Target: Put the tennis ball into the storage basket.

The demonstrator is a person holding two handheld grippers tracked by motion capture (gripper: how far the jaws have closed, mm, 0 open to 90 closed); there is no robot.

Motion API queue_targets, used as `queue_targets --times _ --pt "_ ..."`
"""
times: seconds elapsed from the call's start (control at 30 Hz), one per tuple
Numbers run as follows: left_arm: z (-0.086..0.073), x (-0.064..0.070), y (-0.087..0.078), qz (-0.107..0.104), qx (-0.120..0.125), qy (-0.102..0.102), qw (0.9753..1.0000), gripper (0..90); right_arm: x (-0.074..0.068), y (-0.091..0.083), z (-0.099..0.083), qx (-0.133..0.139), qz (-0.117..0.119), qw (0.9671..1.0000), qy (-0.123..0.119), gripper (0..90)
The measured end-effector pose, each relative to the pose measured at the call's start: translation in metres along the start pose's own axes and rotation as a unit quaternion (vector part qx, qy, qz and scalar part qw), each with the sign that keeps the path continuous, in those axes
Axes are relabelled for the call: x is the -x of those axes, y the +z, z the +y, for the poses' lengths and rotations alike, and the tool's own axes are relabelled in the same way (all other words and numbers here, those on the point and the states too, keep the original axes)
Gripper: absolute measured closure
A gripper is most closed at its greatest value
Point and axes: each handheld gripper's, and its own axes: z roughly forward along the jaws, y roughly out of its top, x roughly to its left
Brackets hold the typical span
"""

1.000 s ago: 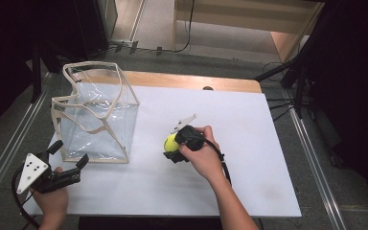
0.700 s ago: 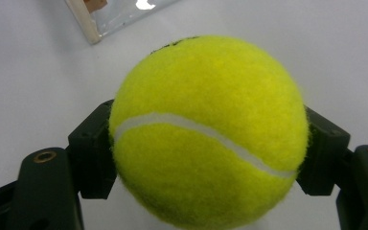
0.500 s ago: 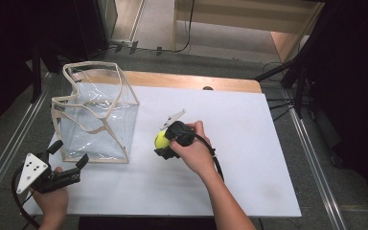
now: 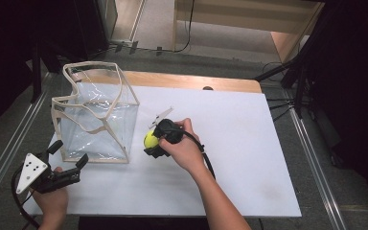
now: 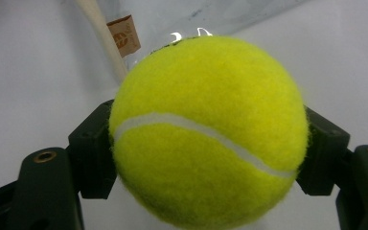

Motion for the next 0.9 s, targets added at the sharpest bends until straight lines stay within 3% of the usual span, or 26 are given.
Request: queue_targets --times 0.5,0.57,0.9 --pt "0.0 0.0 0.0 0.001 0.0 0.0 1.0 5.4 -0.006 0.013 0.023 0.006 0.016 0.9997 -0.019 23.0" --pt "0.0 0.0 0.0 0.0 0.002 -0.002 1.0 5.4 -0.008 0.013 0.029 0.009 0.024 0.9995 -0.02 23.0" --pt "0.0 -0.001 -0.001 0.0 -0.001 -0.002 1.0 5.4 -0.007 -0.002 0.043 0.018 0.019 0.9994 -0.025 23.0"
